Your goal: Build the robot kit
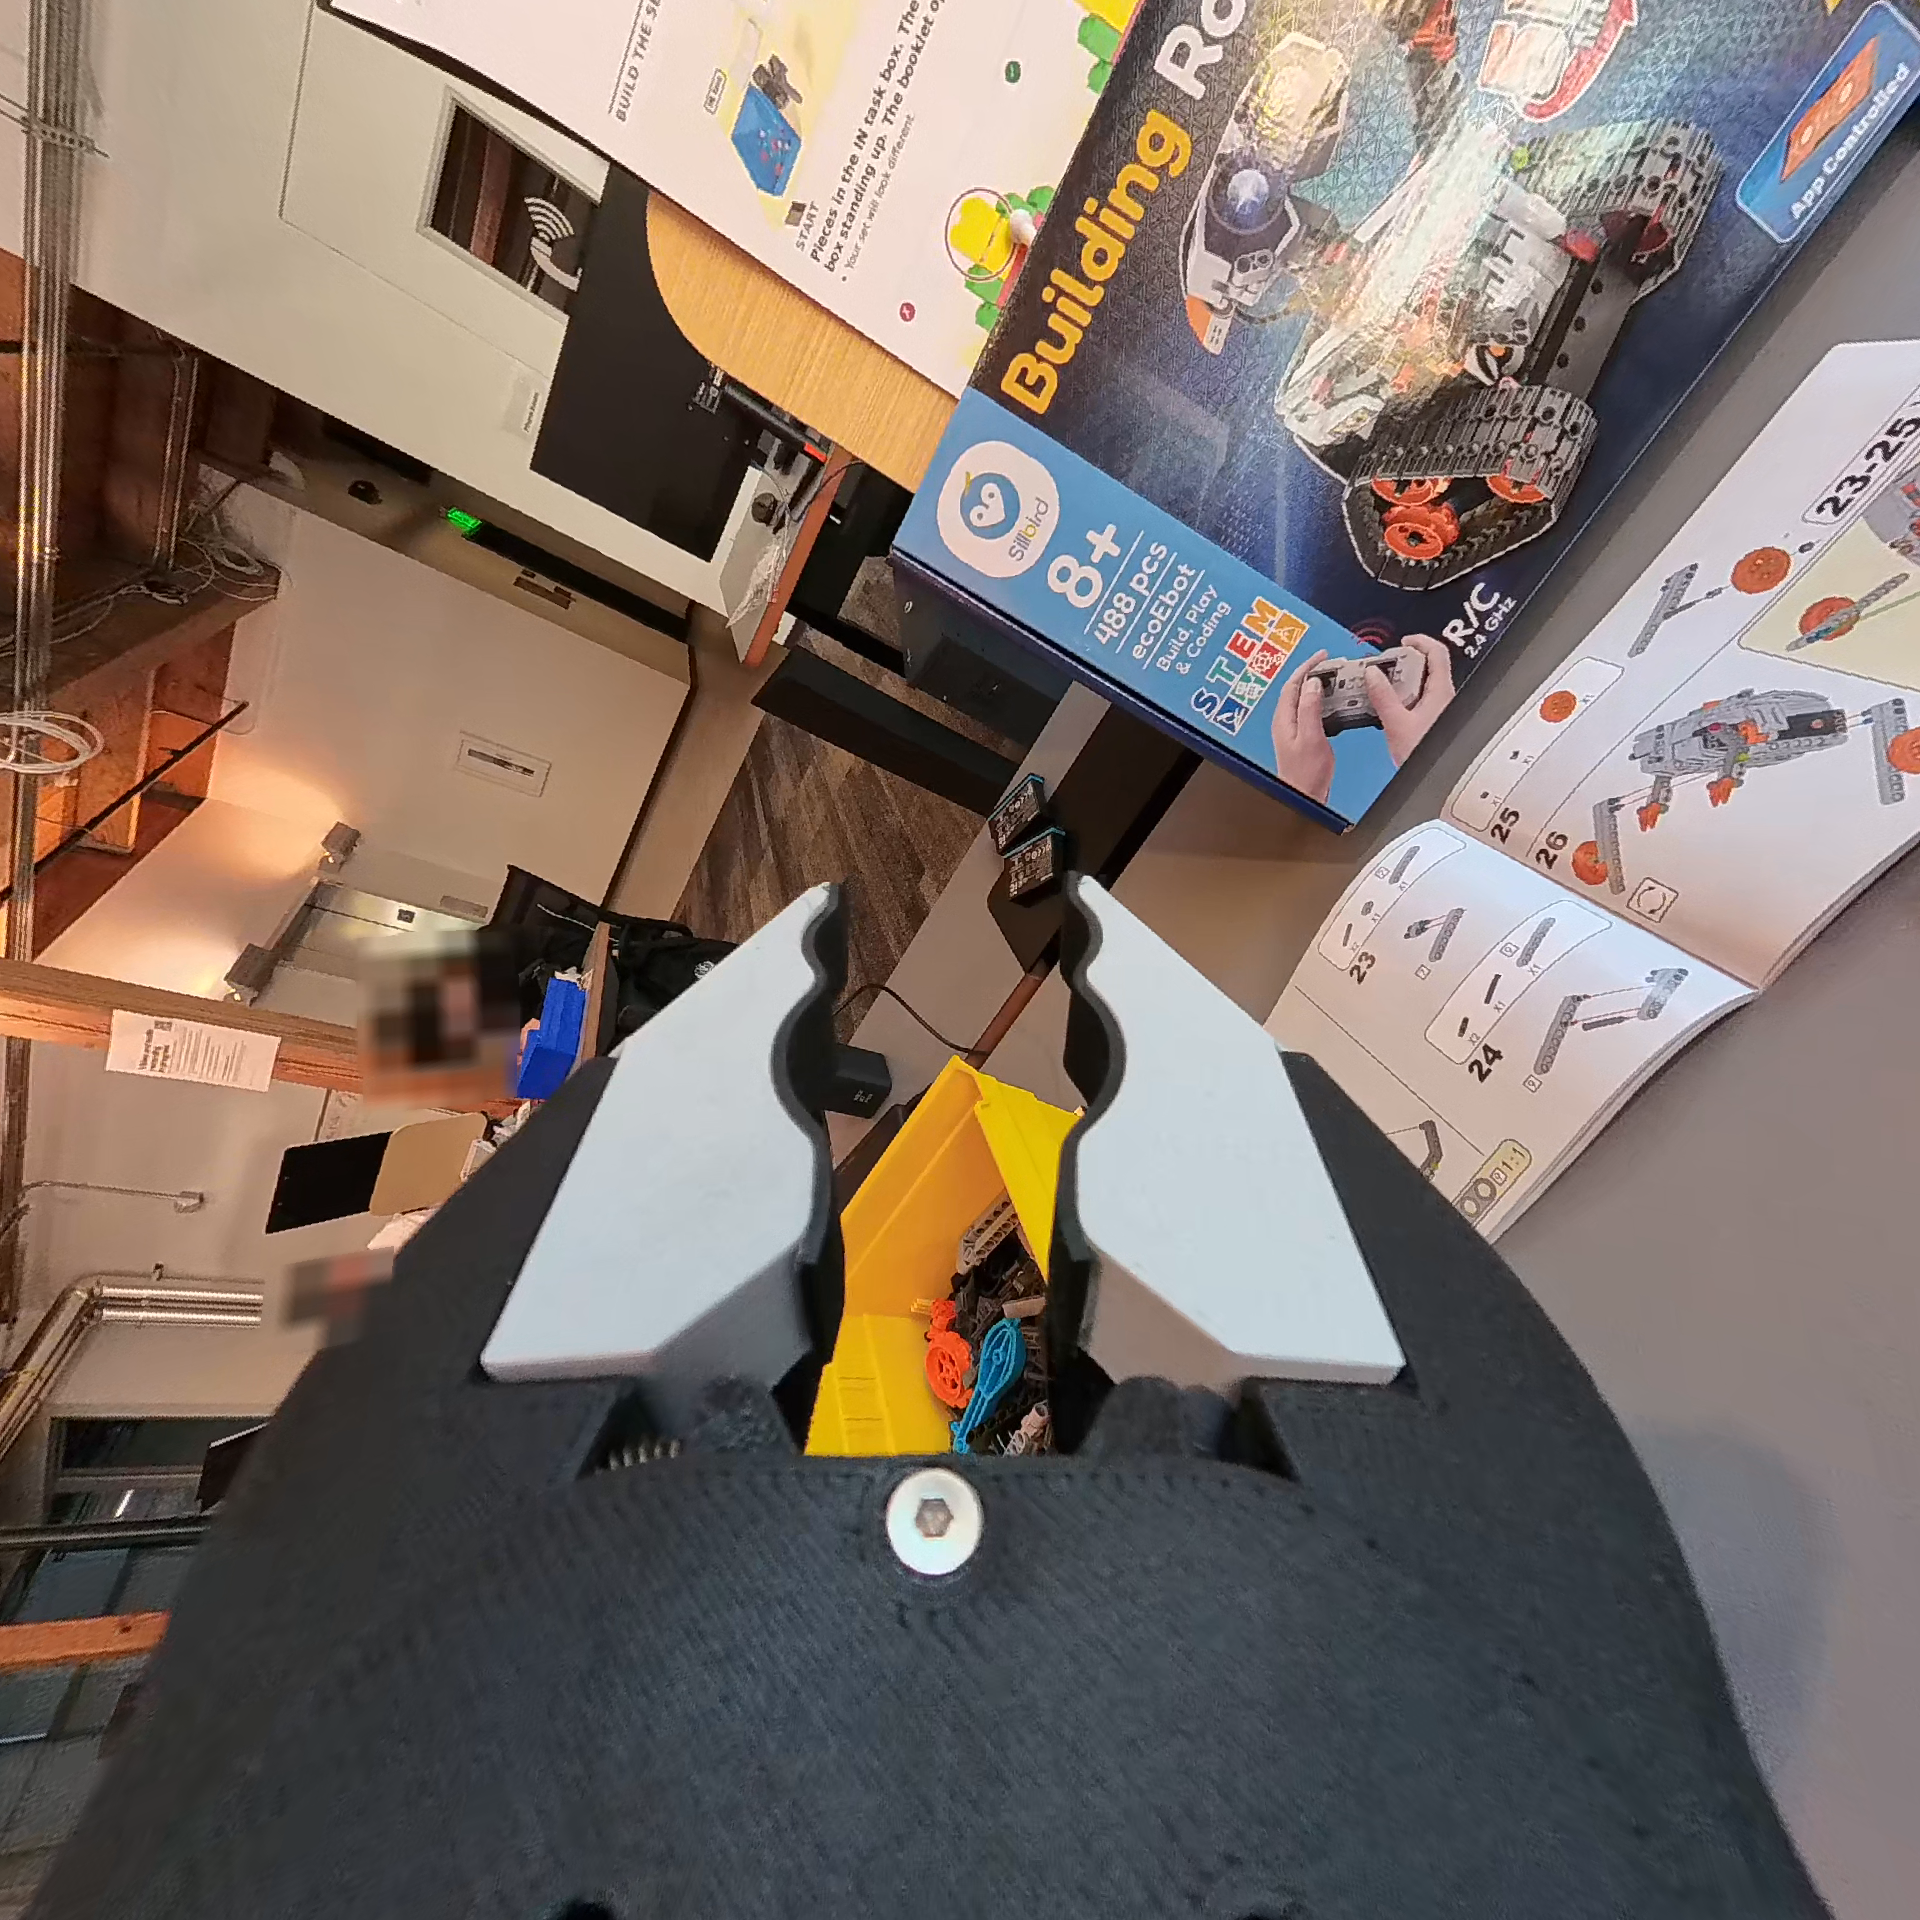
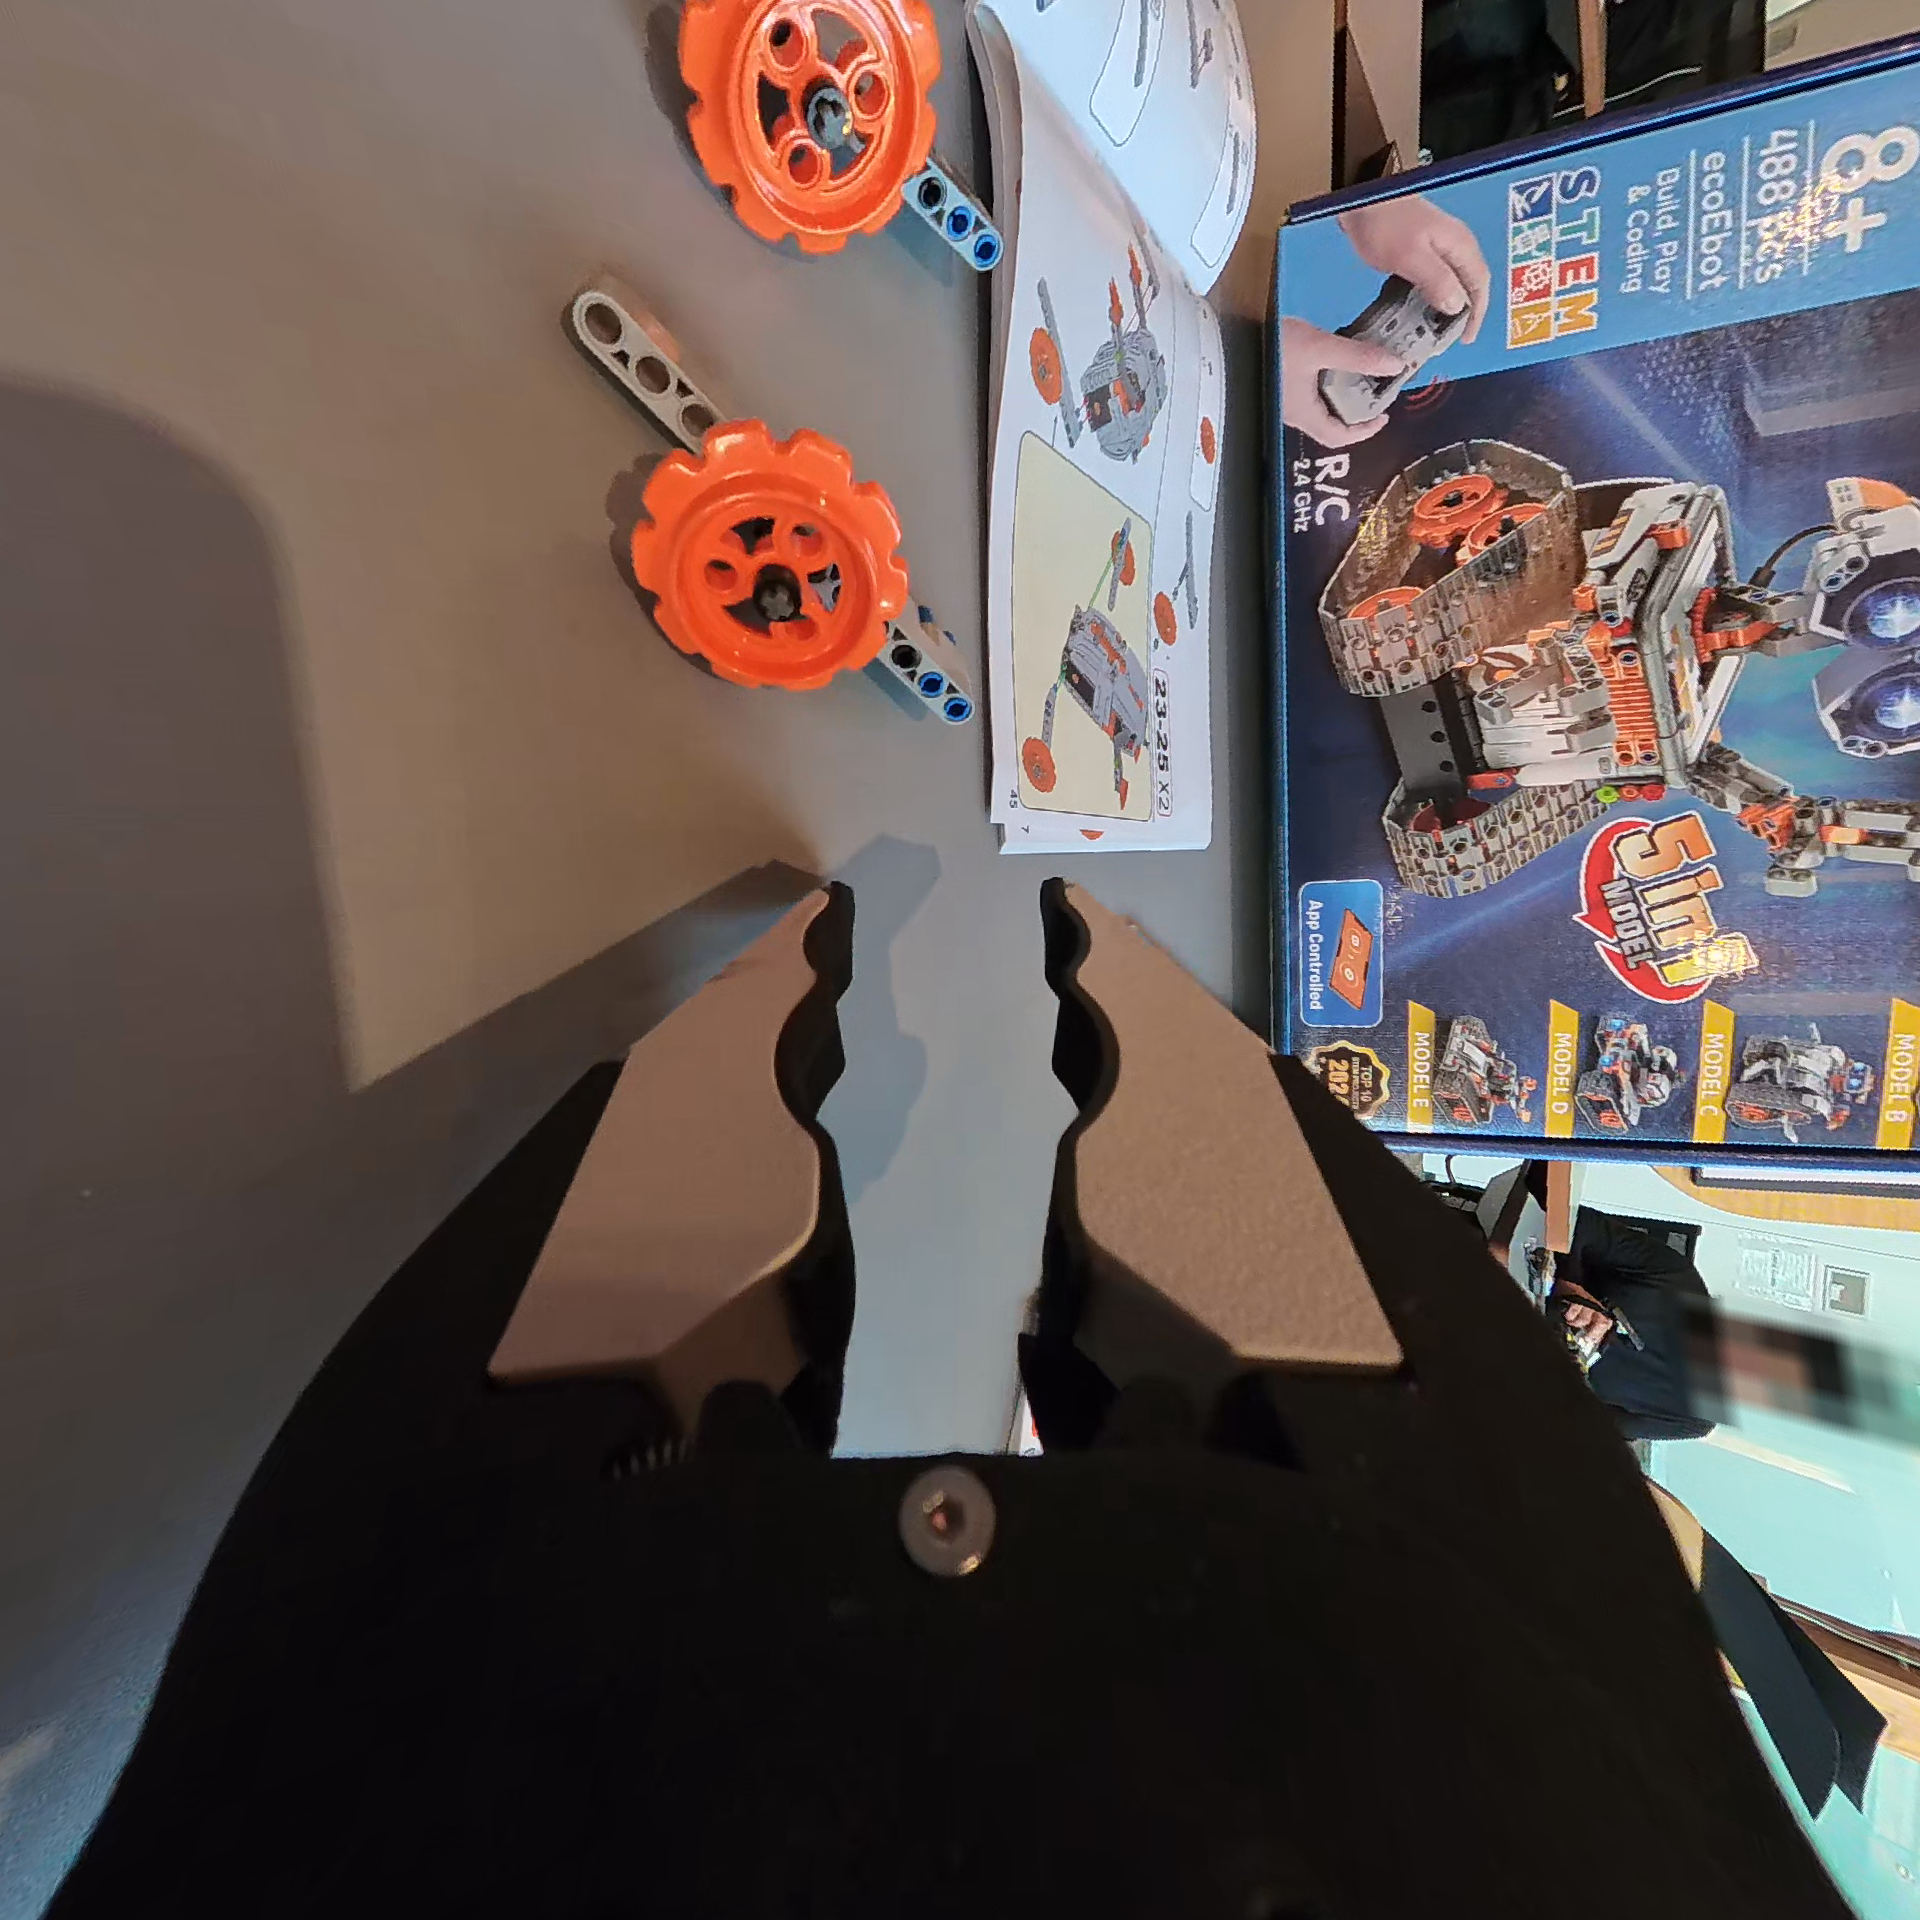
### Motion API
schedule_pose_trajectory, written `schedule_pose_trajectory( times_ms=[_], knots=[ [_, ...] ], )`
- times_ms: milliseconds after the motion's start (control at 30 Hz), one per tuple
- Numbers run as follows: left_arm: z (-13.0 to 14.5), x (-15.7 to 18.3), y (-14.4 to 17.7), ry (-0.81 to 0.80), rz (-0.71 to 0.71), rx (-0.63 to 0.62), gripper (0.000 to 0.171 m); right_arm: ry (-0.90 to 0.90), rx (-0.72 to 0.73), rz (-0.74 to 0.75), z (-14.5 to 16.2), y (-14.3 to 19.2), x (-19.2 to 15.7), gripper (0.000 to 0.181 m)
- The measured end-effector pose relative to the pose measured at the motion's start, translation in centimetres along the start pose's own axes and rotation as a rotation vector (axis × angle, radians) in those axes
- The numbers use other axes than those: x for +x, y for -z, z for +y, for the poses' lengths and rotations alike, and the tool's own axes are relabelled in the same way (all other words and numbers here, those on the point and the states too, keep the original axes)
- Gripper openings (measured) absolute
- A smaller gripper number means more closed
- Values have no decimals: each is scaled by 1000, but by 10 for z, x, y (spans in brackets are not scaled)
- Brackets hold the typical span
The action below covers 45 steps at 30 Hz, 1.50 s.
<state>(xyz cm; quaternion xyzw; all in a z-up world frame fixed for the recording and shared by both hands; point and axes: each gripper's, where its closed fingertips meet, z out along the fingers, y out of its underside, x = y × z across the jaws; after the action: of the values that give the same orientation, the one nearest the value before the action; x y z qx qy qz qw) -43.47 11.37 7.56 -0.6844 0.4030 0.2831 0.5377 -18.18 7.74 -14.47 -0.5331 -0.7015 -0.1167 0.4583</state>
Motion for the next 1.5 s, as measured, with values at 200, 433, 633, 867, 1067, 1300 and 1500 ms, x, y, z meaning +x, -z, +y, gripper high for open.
schedule_pose_trajectory(
  times_ms=[200,433,633,867,1067,1300,1500],
  knots=[
    [1,0,-1,1,2,-5,39,0,-2,-8,1,-1,-2,36],
    [2,1,-1,1,7,-10,39,-13,-1,-25,1,-2,-4,30],
    [3,2,-2,2,11,-14,39,-24,-5,-25,2,-3,-4,27],
    [4,1,-2,11,11,-17,39,-36,0,-31,2,-3,-5,26],
    [4,2,-3,8,14,-21,40,-56,14,-18,-1,-3,-1,33],
    [6,3,-4,5,22,-28,40,-255,176,-18,-21,11,16,35],
    [8,3,-3,7,25,-33,40,-406,316,-95,-40,21,17,42]
  ],
)
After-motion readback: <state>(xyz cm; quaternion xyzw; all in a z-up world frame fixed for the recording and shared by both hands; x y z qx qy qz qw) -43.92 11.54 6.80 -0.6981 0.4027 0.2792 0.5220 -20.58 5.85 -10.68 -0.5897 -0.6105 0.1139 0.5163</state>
